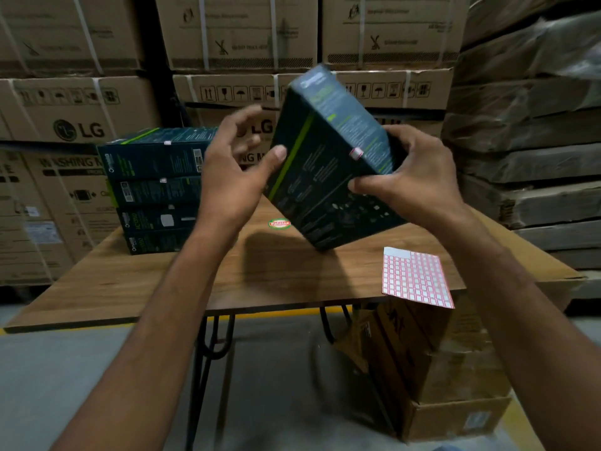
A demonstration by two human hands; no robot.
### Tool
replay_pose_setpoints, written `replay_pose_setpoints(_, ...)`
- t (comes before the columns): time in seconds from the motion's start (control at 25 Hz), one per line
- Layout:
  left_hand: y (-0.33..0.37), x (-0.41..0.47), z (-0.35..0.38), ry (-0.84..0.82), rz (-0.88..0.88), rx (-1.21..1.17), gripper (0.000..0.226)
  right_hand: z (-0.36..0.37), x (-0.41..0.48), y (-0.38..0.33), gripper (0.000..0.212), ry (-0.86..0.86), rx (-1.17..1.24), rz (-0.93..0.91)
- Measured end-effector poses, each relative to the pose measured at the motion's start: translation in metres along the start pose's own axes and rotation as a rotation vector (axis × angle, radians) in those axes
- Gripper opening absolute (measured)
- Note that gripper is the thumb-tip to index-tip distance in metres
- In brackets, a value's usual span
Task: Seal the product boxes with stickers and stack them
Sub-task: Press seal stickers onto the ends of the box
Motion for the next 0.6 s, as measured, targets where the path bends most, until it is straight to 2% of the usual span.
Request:
replay_pose_setpoints(0.04, -0.009, -0.004, 0.006, -0.010, -0.051, 0.004, 0.050, 0.003, -0.003, 0.015, 0.082, 0.055, 0.099, 0.126)
replay_pose_setpoints(0.12, -0.022, -0.018, 0.027, -0.152, -0.160, -0.006, 0.040, 0.018, -0.022, 0.039, 0.074, 0.118, 0.327, 0.369)
replay_pose_setpoints(0.2, -0.036, -0.034, 0.050, -0.321, -0.245, 0.010, 0.038, 0.037, -0.046, 0.046, 0.059, 0.168, 0.493, 0.531)
replay_pose_setpoints(0.28, -0.055, -0.045, 0.062, -0.405, -0.282, 0.057, 0.038, 0.058, -0.065, 0.048, 0.046, 0.201, 0.653, 0.689)
replay_pose_setpoints(0.4, -0.085, -0.063, 0.058, -0.361, -0.311, 0.118, 0.032, 0.091, -0.101, 0.047, 0.039, 0.166, 0.884, 0.950)
replay_pose_setpoints(0.52, -0.101, -0.086, 0.041, -0.276, -0.369, 0.093, 0.025, 0.105, -0.146, 0.051, 0.062, 0.106, 0.913, 1.115)
replay_pose_setpoints(0.6, -0.105, -0.095, 0.036, -0.287, -0.362, 0.075, 0.022, 0.112, -0.179, 0.050, 0.060, 0.006, 0.902, 1.197)
Point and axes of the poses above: each hand's wrist, its own x-axis towards the middle knuckle, its own z-axis out of the palm, y = z × x, the point moved 8 cm from there along x, towards the middle knuckle, and after that the axes turned 4 degrees about y, right-handed, at the moved point
